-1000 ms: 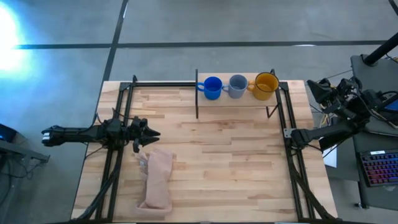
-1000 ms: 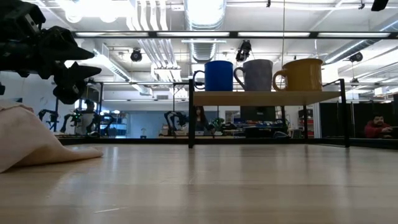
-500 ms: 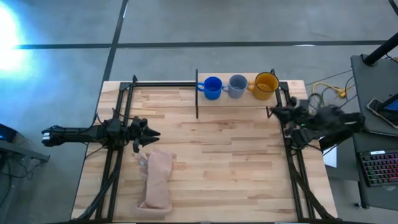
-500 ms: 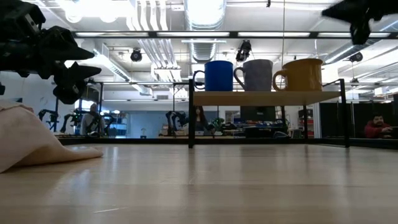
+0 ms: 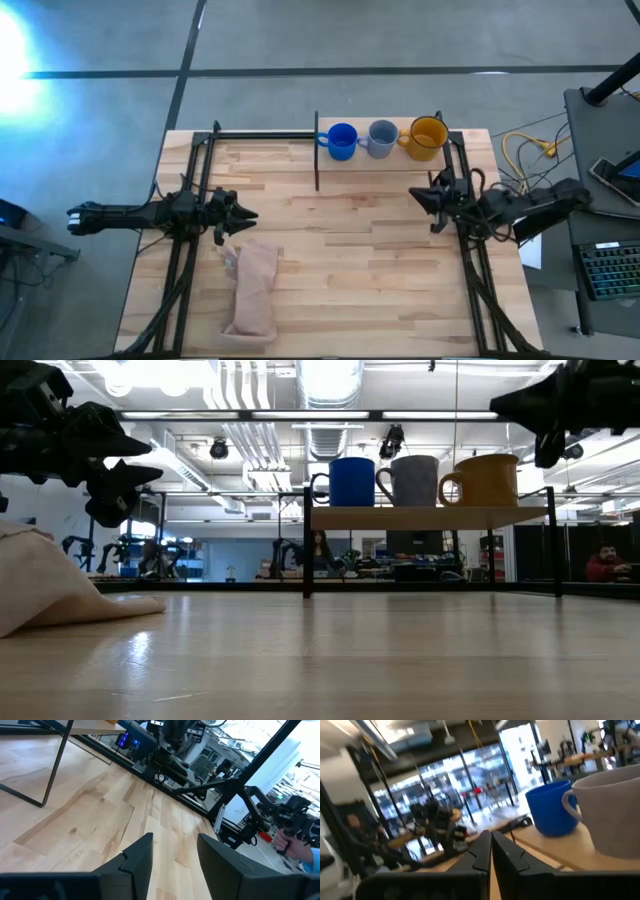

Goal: Stack small to large cups/mugs on shelf
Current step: Return to Home Position

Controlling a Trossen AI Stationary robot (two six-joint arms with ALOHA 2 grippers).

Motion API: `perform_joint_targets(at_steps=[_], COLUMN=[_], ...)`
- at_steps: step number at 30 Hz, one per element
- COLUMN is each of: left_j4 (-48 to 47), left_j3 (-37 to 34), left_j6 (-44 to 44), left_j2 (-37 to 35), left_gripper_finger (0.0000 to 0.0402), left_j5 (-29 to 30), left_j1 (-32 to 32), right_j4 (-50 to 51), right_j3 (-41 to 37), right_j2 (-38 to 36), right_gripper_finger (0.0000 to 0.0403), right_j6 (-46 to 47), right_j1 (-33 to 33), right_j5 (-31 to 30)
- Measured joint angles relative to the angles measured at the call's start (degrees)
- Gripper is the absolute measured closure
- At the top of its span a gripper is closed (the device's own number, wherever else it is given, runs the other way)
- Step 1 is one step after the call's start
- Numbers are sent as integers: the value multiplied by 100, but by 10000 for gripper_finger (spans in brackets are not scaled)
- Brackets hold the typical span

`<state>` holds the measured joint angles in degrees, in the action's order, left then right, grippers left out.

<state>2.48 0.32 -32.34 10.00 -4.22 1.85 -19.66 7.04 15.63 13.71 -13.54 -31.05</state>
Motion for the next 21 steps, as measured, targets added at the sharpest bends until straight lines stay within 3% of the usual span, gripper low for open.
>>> perform_joint_targets(at_steps=[4,8,21], left_j4=[0,-1,0], left_j3=[0,0,0], left_j6=[0,-2,-2], left_j2=[-2,7,-2], left_gripper_finger=[262,262,262], left_j5=[0,2,1], left_j1=[0,0,1], right_j4=[-1089,-1212,656], right_j3=[-583,-648,-649], right_j2=[-27,-10,-11], right_gripper_finger=[394,394,394], right_j6=[-262,-532,-970], right_j1=[-4,-2,-2], right_j5=[12,0,212])
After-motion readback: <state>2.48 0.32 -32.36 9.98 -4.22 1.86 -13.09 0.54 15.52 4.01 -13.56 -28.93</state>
